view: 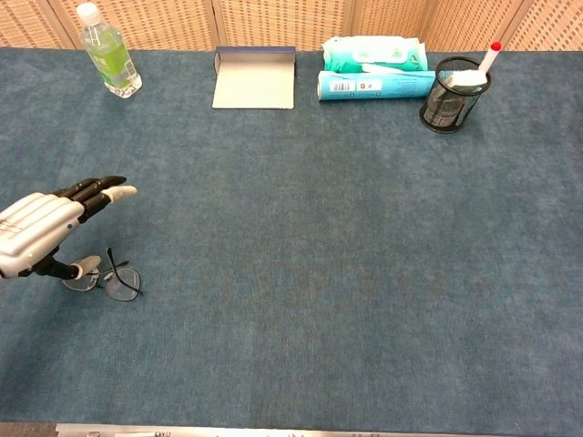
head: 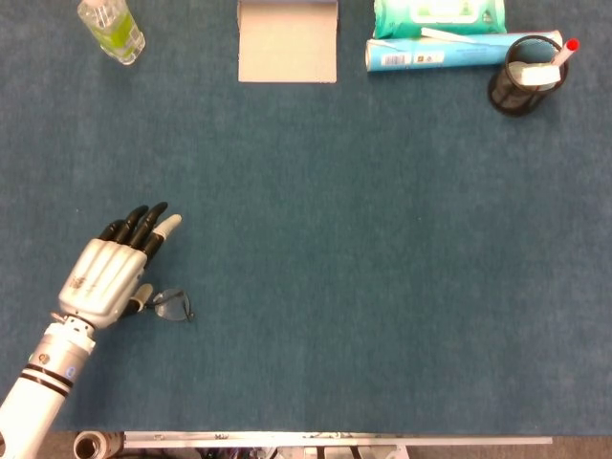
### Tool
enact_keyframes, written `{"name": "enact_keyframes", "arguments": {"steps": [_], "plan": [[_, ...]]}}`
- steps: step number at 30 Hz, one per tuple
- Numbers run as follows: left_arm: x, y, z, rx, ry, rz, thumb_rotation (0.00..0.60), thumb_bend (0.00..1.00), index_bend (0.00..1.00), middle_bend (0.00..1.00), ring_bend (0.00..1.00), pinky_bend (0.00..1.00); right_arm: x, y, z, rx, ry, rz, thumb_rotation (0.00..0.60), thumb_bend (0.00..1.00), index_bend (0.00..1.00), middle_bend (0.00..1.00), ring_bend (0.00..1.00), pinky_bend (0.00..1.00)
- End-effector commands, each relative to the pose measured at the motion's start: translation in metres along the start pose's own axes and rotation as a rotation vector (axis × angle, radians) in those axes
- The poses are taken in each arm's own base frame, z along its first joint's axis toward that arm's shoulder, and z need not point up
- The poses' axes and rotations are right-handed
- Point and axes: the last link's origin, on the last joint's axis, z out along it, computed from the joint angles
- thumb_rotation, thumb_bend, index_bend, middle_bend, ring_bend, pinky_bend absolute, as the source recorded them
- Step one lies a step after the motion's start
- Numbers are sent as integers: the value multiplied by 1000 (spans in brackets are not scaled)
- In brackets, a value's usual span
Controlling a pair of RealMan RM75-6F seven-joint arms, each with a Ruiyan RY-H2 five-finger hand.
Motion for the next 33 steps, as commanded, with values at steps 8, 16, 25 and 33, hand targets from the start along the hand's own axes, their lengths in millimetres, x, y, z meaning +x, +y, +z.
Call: {"name": "enact_keyframes", "arguments": {"steps": [8, 16, 25, 33], "plan": [[-10, -3, 3, -2, -9, 17, 600, 325, 0, 0, 0, 165, 1, 0, 0, -1, 1, 2, 600, 98, 473, 409, 300, 306], [-18, -3, 4, -3, -26, 21, 600, 325, 0, 0, 0, 164, 1, 0, 0, -1, 4, 2, 600, 99, 473, 409, 300, 306], [-16, -4, 1, -5, -11, 25, 600, 325, 0, 0, 0, 164, 2, 0, 0, 1, 6, 3, 600, 99, 473, 409, 300, 306], [12, -7, -9, 15, 75, 57, 600, 324, 0, 0, 0, 164, 2, -1, -1, 5, 4, 6, 600, 98, 474, 409, 299, 306]]}}
